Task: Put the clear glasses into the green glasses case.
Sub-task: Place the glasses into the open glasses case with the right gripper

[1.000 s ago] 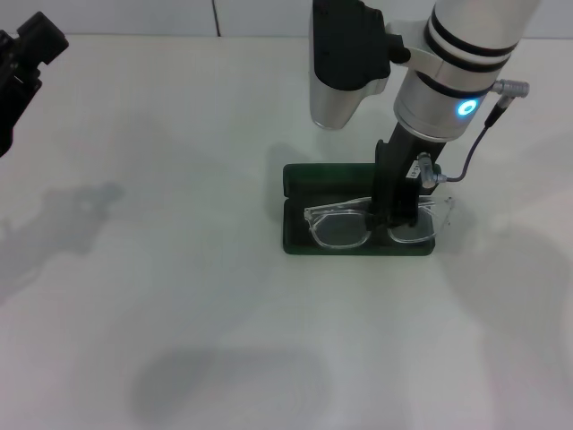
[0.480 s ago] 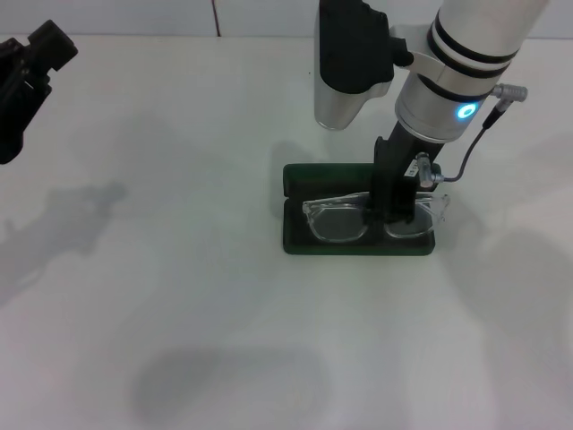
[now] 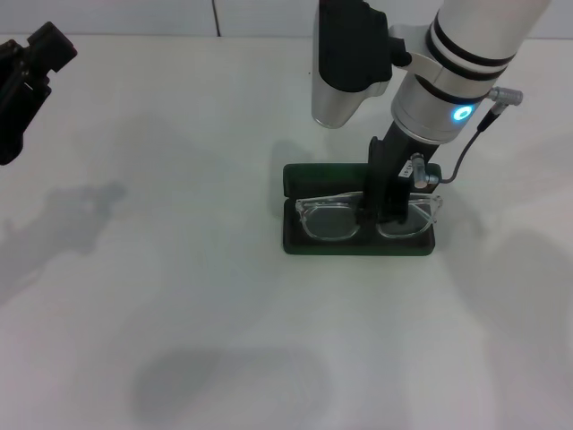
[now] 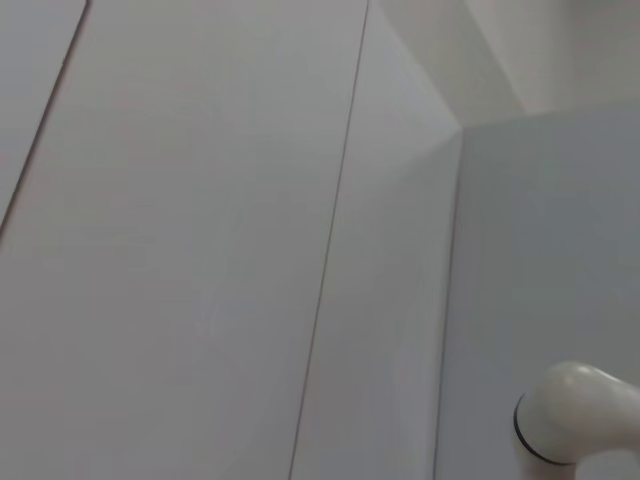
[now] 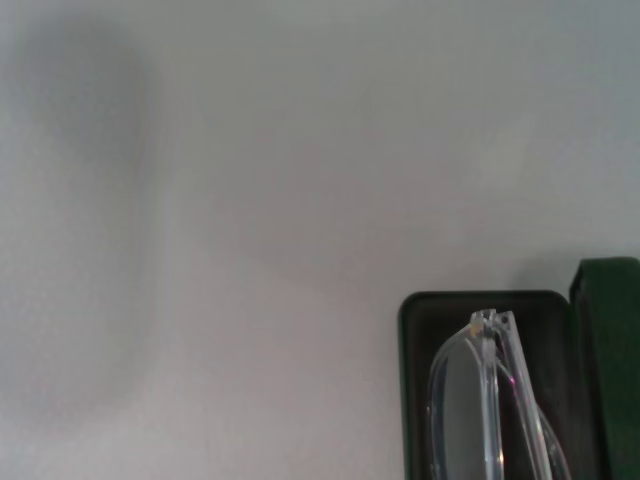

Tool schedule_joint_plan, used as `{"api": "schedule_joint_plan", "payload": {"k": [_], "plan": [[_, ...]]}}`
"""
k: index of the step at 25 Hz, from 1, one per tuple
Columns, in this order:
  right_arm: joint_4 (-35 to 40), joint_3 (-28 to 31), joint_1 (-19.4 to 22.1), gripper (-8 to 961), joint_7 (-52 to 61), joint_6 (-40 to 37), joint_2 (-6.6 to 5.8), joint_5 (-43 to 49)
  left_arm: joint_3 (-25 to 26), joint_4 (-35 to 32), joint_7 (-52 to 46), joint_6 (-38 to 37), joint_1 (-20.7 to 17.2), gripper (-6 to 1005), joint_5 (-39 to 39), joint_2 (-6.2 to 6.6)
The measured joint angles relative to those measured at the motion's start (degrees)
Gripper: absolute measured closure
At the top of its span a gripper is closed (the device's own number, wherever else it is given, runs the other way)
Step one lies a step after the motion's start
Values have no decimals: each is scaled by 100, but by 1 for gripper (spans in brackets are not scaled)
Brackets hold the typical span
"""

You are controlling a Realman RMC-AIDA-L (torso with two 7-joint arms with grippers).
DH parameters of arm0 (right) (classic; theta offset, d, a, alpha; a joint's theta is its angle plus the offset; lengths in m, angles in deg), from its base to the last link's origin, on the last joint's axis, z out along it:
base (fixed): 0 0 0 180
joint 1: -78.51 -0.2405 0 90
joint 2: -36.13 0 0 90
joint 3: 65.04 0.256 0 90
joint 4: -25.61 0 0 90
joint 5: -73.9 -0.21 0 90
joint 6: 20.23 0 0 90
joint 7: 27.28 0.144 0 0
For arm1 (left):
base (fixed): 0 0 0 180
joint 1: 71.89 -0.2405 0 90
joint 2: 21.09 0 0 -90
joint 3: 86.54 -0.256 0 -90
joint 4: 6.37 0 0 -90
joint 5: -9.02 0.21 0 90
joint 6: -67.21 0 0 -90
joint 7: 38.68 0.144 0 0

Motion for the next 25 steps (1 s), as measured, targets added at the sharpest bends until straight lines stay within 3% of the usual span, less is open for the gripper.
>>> {"api": "schedule_joint_plan", "payload": {"k": [25], "plan": [[-140,-23,-40,877,-9,-41,0,-84,0,0,9,40,18,947,62,-21]]}}
